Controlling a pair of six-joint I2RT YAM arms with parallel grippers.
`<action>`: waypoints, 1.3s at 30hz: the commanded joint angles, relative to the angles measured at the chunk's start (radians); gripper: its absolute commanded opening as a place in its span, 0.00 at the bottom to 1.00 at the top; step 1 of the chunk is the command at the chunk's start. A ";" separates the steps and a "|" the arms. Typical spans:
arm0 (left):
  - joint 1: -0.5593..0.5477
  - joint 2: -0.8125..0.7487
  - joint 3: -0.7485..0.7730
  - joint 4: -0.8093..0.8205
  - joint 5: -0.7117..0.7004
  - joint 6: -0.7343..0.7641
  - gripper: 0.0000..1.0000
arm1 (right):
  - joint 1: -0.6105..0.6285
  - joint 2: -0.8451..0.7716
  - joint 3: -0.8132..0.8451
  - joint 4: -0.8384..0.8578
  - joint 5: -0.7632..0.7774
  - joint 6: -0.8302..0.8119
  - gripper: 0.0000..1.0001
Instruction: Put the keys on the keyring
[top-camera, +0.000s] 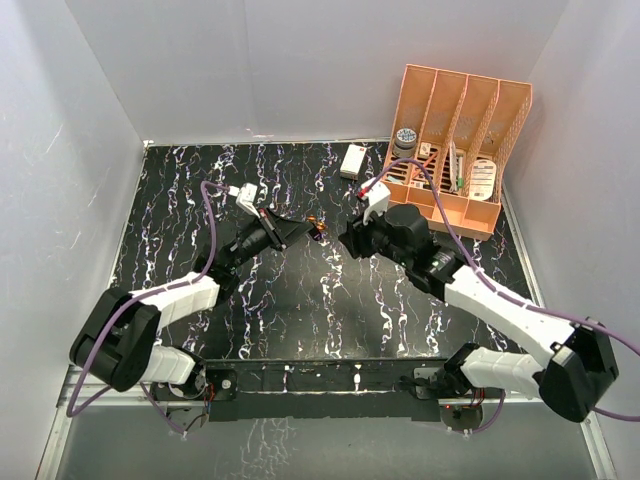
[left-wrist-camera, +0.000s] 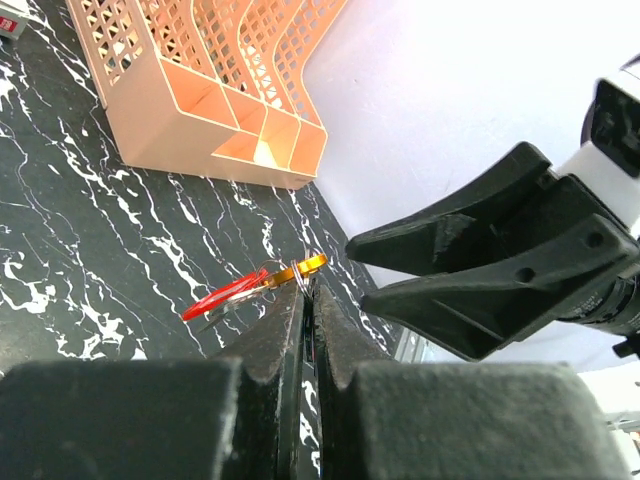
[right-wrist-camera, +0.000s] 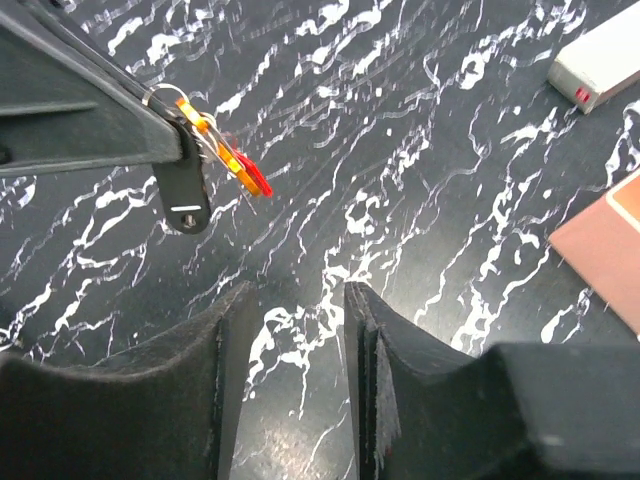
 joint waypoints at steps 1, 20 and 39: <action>0.025 0.021 0.036 0.107 0.053 -0.117 0.00 | -0.006 -0.085 -0.067 0.254 0.006 -0.039 0.41; 0.099 0.163 0.077 0.439 0.185 -0.659 0.00 | -0.096 -0.139 -0.089 0.365 -0.194 0.062 0.41; 0.102 0.236 0.083 0.619 0.196 -0.830 0.00 | -0.154 -0.007 -0.083 0.494 -0.362 0.089 0.38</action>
